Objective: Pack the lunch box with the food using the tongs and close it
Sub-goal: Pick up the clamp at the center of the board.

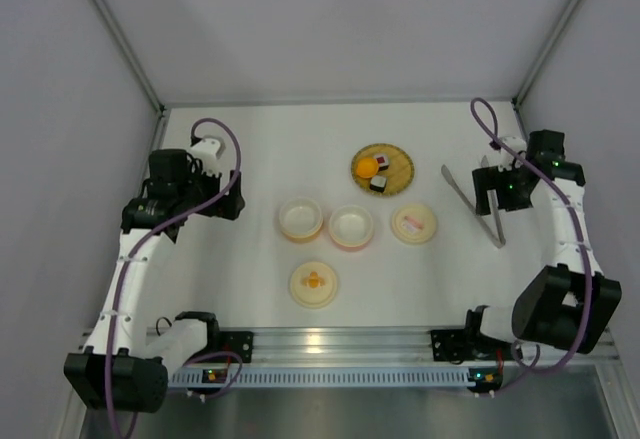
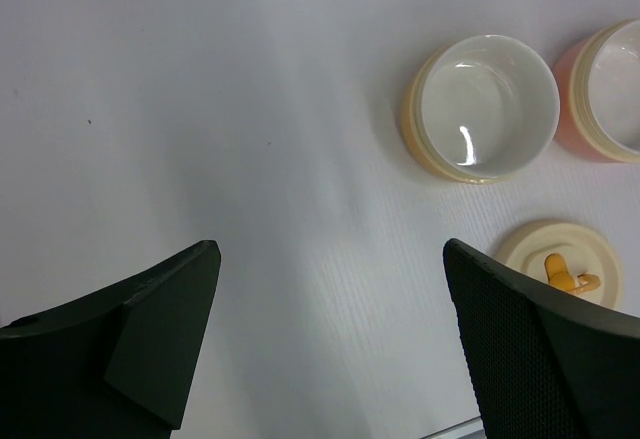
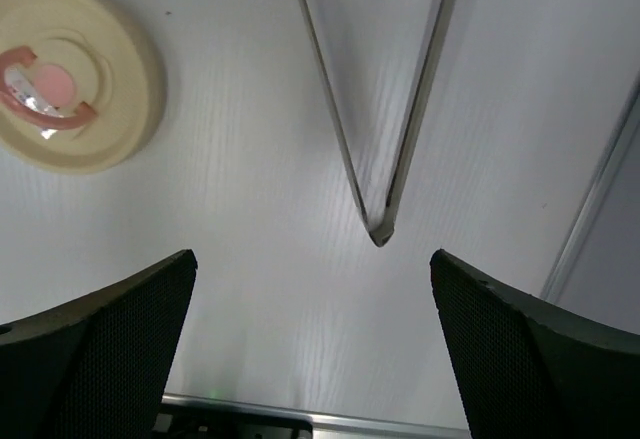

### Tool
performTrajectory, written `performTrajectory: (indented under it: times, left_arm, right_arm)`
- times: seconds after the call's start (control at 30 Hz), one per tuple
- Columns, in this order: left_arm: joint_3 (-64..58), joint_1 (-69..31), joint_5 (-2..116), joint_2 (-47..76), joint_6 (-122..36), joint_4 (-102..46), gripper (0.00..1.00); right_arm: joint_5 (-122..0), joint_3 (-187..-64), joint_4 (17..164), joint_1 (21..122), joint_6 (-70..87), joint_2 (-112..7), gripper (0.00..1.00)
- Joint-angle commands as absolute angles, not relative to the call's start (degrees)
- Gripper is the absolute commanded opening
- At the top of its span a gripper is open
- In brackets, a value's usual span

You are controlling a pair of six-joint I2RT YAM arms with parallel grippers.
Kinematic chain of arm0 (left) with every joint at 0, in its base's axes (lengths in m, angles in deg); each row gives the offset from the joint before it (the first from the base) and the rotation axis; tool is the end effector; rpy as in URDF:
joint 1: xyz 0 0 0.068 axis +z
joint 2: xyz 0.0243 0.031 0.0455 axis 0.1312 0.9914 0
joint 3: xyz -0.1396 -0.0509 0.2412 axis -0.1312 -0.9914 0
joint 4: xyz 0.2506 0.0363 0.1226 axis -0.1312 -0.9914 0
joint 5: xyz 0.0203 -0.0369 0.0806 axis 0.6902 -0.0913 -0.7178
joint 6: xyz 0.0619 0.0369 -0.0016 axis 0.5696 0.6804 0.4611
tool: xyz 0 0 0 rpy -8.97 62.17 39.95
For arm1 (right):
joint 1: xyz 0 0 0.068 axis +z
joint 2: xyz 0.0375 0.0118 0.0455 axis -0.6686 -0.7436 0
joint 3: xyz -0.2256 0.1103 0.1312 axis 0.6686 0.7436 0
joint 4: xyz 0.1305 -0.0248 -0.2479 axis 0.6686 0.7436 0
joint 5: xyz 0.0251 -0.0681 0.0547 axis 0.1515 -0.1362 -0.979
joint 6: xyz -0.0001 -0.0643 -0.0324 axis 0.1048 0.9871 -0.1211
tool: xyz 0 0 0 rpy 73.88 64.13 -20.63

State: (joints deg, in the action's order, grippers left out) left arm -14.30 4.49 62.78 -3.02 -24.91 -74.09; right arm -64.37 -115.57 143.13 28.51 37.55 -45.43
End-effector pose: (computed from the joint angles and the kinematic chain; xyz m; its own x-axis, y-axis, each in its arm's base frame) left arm 0.2367 -0.0272 0.3331 -0.6279 0.1415 -0.7653 0.3082 0.9481 -0.0776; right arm 0.2744 -0.0541 0.2841 -0.8428 -0.1778 -0.5079 -0.1903 0.9813 -0.0278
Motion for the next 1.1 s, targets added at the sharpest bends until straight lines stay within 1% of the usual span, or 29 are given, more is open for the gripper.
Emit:
performTrajectory:
  times: [0.0,0.2,0.4,0.77,1.07]
  left_arm:
    - [-11.4,4.7,64.3,-2.5,-23.3,-72.1,0.98]
    - [-11.1,4.7,64.3,-0.5,-21.9,-69.5,0.99]
    - [-11.3,4.7,64.6,2.3,-21.6,-68.7,0.98]
    - [-11.7,4.7,65.5,4.8,-21.8,-66.5,0.98]
    - [-10.2,4.7,68.6,8.1,-22.5,-66.2,0.98]
  right_arm:
    - [-61.4,-119.2,147.9,24.6,41.6,-48.3,0.99]
    - [-61.2,-120.3,148.9,23.2,44.7,-56.6,0.99]
    - [-58.4,-119.4,144.4,23.3,44.3,-62.4,0.99]
    - [-55.2,-118.3,136.7,25.3,43.3,-71.0,0.99]
    - [-56.9,-120.6,131.1,27.5,41.9,-76.9,0.99]
